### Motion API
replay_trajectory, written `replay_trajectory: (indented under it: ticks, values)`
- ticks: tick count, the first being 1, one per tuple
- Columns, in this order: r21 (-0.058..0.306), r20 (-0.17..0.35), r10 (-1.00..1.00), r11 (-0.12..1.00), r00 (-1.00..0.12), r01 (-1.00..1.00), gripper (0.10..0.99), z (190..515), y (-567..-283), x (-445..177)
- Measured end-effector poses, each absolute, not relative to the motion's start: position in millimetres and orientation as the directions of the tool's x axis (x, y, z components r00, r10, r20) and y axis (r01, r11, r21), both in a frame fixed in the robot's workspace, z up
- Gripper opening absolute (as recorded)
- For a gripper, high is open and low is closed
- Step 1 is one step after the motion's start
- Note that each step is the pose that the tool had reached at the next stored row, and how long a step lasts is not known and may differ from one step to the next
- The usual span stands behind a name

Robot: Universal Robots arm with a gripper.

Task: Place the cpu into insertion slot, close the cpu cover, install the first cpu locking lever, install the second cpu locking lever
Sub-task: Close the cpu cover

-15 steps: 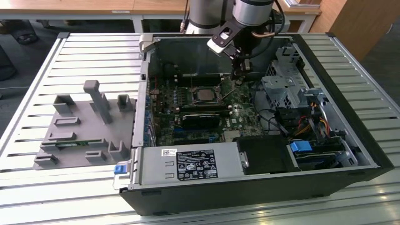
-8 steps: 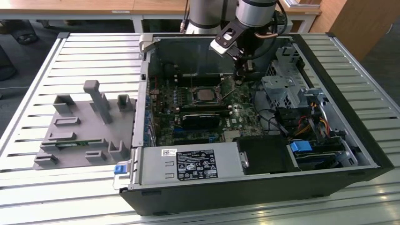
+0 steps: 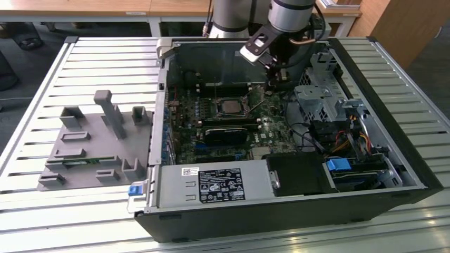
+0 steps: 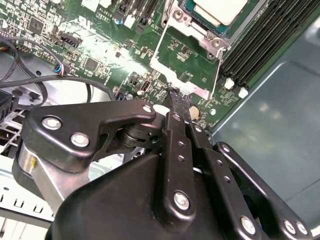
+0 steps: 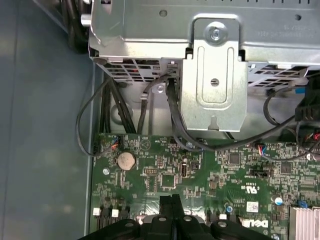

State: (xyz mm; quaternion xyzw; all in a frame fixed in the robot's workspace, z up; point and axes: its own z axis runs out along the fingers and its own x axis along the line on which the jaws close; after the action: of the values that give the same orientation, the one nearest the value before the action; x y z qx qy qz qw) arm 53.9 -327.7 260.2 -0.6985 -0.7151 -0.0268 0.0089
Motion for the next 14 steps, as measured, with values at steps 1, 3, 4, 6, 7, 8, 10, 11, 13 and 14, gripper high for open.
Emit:
replay_trajectory:
  ticks: [1, 3, 4, 6, 7, 8, 10, 11, 13, 14]
  values:
    - [0.026, 0.05, 0.998, 0.023, -0.024, 0.999, 0.106, 260, -328, 55]
    - [0.025, 0.05, 0.998, 0.023, -0.024, 0.999, 0.106, 259, -327, 56]
    - [0.025, 0.05, 0.998, 0.023, -0.024, 0.999, 0.106, 258, -327, 57]
    - [0.025, 0.05, 0.998, 0.023, -0.024, 0.999, 0.106, 257, -327, 58]
    - [0.025, 0.05, 0.998, 0.023, -0.024, 0.999, 0.106, 256, -327, 58]
    - [0.025, 0.05, 0.998, 0.023, -0.024, 0.999, 0.106, 255, -327, 59]
    - [0.024, 0.05, 0.998, 0.023, -0.024, 0.999, 0.106, 253, -327, 60]
    - [0.024, 0.05, 0.998, 0.023, -0.024, 0.999, 0.106, 252, -327, 60]
    - [0.024, 0.05, 0.998, 0.023, -0.024, 0.999, 0.106, 250, -327, 60]
    - [0.024, 0.05, 0.998, 0.023, -0.024, 0.999, 0.106, 249, -327, 60]
